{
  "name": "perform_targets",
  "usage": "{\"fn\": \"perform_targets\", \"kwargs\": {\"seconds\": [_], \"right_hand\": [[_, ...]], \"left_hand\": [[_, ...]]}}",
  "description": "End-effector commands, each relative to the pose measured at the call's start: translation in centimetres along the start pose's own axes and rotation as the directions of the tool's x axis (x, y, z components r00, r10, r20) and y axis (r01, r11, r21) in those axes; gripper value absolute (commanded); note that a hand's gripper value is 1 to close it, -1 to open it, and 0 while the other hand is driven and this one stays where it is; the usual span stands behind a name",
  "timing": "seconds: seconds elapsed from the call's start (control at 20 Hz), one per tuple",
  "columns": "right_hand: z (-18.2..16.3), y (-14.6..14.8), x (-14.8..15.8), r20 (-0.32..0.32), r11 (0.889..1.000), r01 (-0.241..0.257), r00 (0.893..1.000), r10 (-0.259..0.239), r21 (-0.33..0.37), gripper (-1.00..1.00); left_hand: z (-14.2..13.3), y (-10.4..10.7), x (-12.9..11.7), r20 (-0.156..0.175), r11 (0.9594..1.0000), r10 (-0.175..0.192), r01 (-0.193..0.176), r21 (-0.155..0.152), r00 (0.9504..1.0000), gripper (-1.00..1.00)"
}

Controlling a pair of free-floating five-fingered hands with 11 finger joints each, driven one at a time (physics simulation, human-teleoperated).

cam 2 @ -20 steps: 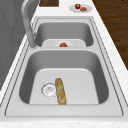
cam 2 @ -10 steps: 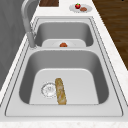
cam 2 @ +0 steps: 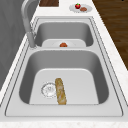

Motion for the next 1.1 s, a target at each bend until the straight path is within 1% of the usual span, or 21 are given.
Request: {"fn": "perform_targets", "kwargs": {"seconds": [0.0,0.2,0.3,0.6,0.7,0.8,1.05], "right_hand": [[0.0,0.0,0.0,0.000,1.000,0.000,1.000,0.000,0.000,0.00],[0.0,0.0,0.0,0.000,1.000,0.000,1.000,0.000,0.000,0.00],[0.0,0.0,0.0,0.000,1.000,0.000,1.000,0.000,0.000,0.00],[0.0,0.0,0.0,0.000,1.000,0.000,1.000,0.000,0.000,0.00],[0.0,0.0,0.0,0.000,1.000,0.000,1.000,0.000,0.000,0.00],[0.0,0.0,0.0,0.000,1.000,0.000,1.000,0.000,0.000,0.00],[0.0,0.0,0.0,0.000,1.000,0.000,1.000,0.000,0.000,0.00]], "left_hand": [[-2.9,0.2,0.0,-0.027,0.9999,0.007,-0.007,0.009,0.9996,-1.00],[-4.6,0.6,-1.1,-0.081,0.9998,0.016,-0.015,0.015,0.9966,-1.00],[-5.6,0.8,-1.3,-0.101,0.9997,0.018,-0.016,0.017,0.9947,-1.00],[-8.8,0.9,-2.5,-0.162,0.9998,0.012,-0.009,0.018,0.9867,-1.00],[-9.9,0.9,-3.0,-0.183,0.9998,0.010,-0.007,0.017,0.9831,-1.00],[-11.0,1.0,-3.4,-0.207,0.9998,0.009,-0.005,0.017,0.9784,-1.00],[-13.4,1.2,-4.6,-0.268,0.9998,0.007,-0.002,0.018,0.9635,-1.00]]}}
